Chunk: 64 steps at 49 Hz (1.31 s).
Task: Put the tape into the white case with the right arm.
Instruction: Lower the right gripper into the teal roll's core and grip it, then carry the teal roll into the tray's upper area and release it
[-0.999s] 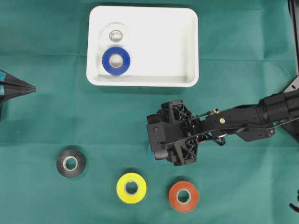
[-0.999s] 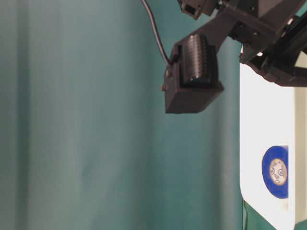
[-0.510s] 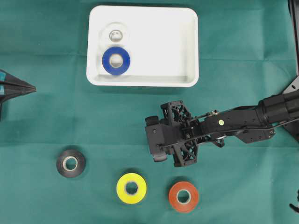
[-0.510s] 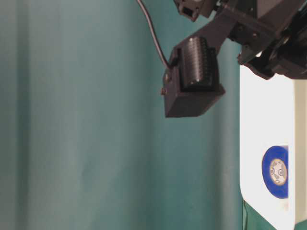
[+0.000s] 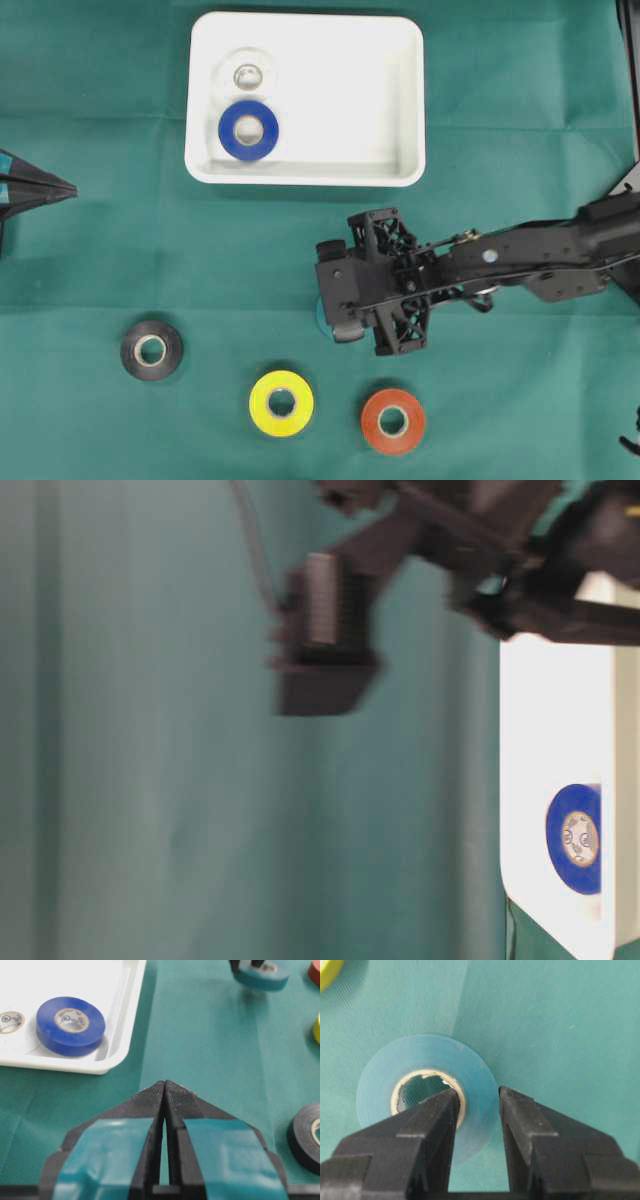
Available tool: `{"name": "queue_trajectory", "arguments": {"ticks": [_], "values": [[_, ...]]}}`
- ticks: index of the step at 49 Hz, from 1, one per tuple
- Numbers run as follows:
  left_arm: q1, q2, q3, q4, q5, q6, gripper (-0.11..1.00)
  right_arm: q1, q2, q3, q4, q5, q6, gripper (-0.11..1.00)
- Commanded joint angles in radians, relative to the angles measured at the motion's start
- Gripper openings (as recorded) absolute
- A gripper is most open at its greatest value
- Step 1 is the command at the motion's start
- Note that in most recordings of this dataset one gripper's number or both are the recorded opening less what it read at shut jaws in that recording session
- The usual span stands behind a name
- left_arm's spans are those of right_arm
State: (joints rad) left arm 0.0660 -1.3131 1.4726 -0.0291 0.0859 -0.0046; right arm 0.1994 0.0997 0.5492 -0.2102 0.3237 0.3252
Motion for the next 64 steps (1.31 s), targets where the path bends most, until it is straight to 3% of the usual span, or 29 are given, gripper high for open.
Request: {"name": "queue_trajectory", "arguments": {"ticks": [1,19,41,51,64], "values": [[0.005,0.008,-0.009,0.000,-0.005,0.000,0.00,0.002,-0.067,-0.026,0.000,0.020,0.002,-0.01],[0.005,0.008,-0.009,0.000,-0.005,0.000,0.00,-0.002,-0.054,-0.035,-0.002,-0.011,0.002,-0.01],[0.005,0.008,-0.009,-0.002,-0.005,0.000,0.00,-0.035,0.051,-0.183,-0.003,0.000,-0.002,-0.01],[0.005,0.008,-0.009,0.000,-0.005,0.000,0.00,-0.089,0.044,-0.183,-0.003,0.015,0.000,-0.01],[0.005,0.008,-0.008,0.000,-0.005,0.000,0.00,-0.225,0.029,-0.183,-0.003,0.032,-0.002,-0.01]]}}
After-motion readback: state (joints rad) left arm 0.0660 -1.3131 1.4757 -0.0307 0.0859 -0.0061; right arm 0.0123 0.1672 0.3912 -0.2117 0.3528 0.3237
